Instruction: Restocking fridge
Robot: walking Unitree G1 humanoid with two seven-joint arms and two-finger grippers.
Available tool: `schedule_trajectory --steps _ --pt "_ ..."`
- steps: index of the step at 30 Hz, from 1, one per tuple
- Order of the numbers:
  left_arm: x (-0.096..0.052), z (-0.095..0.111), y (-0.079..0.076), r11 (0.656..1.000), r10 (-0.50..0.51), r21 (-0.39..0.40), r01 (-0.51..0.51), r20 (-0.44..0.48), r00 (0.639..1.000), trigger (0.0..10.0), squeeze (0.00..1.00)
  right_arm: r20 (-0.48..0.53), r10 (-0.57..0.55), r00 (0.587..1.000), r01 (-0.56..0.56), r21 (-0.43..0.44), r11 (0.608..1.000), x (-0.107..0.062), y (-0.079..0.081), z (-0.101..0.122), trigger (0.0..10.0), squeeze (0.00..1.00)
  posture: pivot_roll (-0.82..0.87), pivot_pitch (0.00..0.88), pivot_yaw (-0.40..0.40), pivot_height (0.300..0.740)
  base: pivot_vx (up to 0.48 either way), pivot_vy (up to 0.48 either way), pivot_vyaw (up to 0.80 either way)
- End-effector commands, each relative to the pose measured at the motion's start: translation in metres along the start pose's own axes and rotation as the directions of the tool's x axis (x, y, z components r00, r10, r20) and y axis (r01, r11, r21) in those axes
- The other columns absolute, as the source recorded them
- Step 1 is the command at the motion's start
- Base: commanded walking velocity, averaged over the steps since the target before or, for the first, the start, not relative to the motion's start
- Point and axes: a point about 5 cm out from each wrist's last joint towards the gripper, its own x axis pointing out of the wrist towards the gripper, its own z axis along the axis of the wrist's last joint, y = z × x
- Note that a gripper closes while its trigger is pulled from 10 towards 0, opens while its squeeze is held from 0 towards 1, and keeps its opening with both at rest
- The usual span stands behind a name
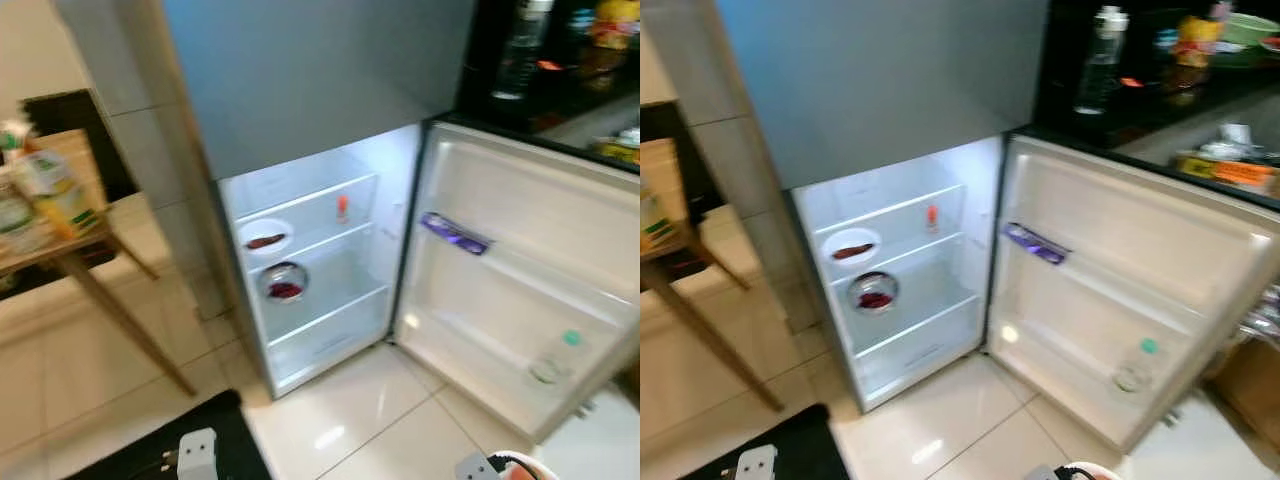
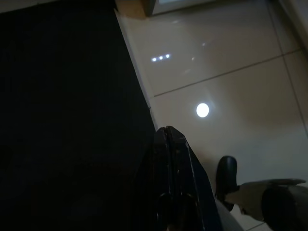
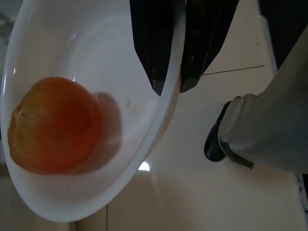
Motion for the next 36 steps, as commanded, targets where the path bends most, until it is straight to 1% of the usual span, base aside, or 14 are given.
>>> schedule_trajectory --steps 1,5,7,14,24,28,31,36 --pt "0.001 0.003 0.001 1.000 -0.005 0.016 0.005 -0.004 1.000 10.0 0.00 0.006 -0.004 1.000 0.004 -0.005 1.000 0.000 -0.001 0.002 10.0 0.00 -0.08 0.001 -0.012 0.740 0.000 0.000 0.79" --pt "0.005 0.007 -0.009 0.997 -0.040 0.065 0.041 -0.010 0.999 10.0 0.00 0.003 0.000 1.000 0.000 -0.010 1.000 0.000 -0.002 0.001 10.0 0.00 -0.08 0.000 -0.014 0.740 0.000 0.000 0.79" --pt "0.006 0.009 -0.012 0.997 -0.046 0.066 0.047 -0.010 0.999 10.0 0.00 0.004 -0.002 1.000 0.002 -0.012 1.000 0.000 -0.003 0.001 10.0 0.00 -0.09 0.000 -0.014 0.740 0.000 0.000 0.79" --pt "0.007 0.008 -0.013 0.996 -0.049 0.076 0.051 -0.031 0.998 10.0 0.00 0.006 -0.006 1.000 0.006 -0.017 1.000 0.000 -0.005 0.002 10.0 0.00 -0.09 0.000 -0.015 0.740 0.000 0.000 0.79" --pt "0.006 0.005 -0.014 0.997 -0.056 0.051 0.059 -0.048 0.997 10.0 0.00 0.010 -0.024 1.000 0.024 -0.023 0.999 0.000 -0.007 0.003 10.0 0.00 -0.09 0.000 -0.008 0.740 0.000 0.000 0.79" --pt "0.006 0.002 -0.011 0.998 -0.034 0.056 0.038 -0.064 0.997 10.0 0.00 -0.020 -0.058 0.998 0.057 -0.008 0.998 0.000 -0.008 -0.001 10.0 0.00 -0.09 0.000 -0.006 0.740 0.000 0.000 0.00" --pt "0.005 -0.001 -0.009 0.998 -0.032 0.050 0.036 -0.084 0.996 10.0 0.00 -0.024 -0.054 0.998 0.054 -0.009 0.998 0.000 -0.007 -0.002 10.0 0.00 -0.09 0.000 -0.004 0.740 0.000 0.000 0.00" --pt "0.004 -0.002 -0.008 0.998 -0.031 0.048 0.036 -0.089 0.995 10.0 0.00 -0.024 -0.049 0.999 0.049 -0.007 0.999 0.000 -0.006 -0.002 10.0 0.00 -0.09 0.000 -0.008 0.740 0.000 0.000 0.00"
